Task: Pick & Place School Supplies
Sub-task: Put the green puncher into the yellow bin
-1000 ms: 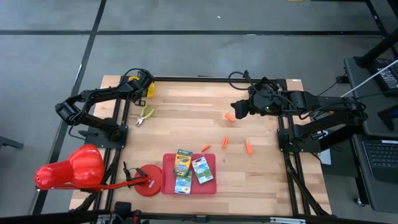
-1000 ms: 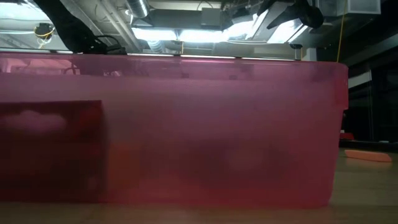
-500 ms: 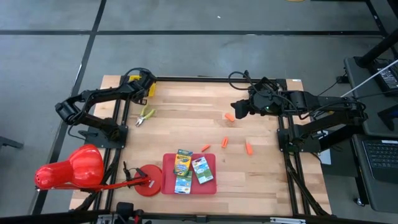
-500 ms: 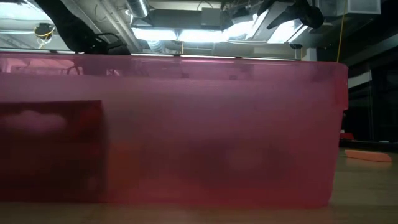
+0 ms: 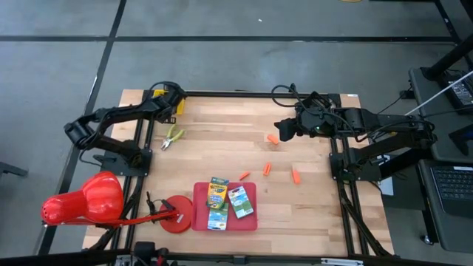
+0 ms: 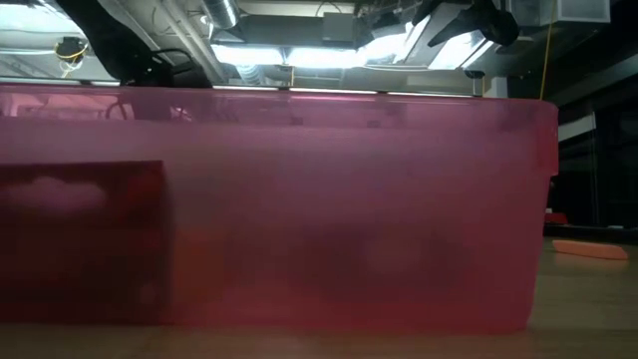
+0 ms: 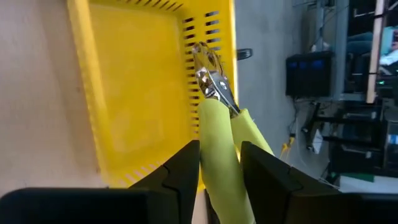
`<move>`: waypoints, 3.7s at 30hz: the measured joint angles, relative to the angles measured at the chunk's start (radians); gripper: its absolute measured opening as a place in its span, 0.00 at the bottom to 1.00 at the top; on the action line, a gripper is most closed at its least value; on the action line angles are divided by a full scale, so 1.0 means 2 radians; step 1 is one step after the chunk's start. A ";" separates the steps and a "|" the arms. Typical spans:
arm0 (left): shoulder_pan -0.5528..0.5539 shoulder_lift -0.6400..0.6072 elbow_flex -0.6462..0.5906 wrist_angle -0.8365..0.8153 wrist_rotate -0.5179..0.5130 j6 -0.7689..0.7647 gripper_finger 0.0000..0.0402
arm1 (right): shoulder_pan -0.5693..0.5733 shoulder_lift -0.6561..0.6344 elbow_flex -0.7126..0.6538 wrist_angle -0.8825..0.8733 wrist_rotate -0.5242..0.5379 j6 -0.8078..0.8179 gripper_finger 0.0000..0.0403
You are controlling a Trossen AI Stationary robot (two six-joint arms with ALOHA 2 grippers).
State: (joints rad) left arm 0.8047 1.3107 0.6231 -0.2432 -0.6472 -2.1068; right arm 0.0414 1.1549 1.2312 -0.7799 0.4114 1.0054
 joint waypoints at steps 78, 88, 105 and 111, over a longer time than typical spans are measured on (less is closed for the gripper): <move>-0.102 0.062 0.068 -0.280 0.215 0.907 0.33 | 0.010 0.000 0.000 0.000 -0.030 -0.039 0.48; -0.093 0.090 0.068 -0.278 0.228 0.870 0.35 | 0.010 0.000 0.000 0.001 -0.030 -0.039 0.48; -0.095 0.120 0.078 -0.220 0.298 0.802 0.09 | 0.010 0.000 0.000 0.001 -0.031 -0.046 0.48; -0.088 0.052 0.110 -0.143 0.348 0.775 0.09 | 0.010 0.000 0.000 0.001 -0.031 -0.049 0.48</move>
State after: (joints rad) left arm 0.6291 1.4140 0.8431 -0.5295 0.0484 -0.5569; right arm 0.0608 1.1549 1.2312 -0.7782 0.3504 0.9074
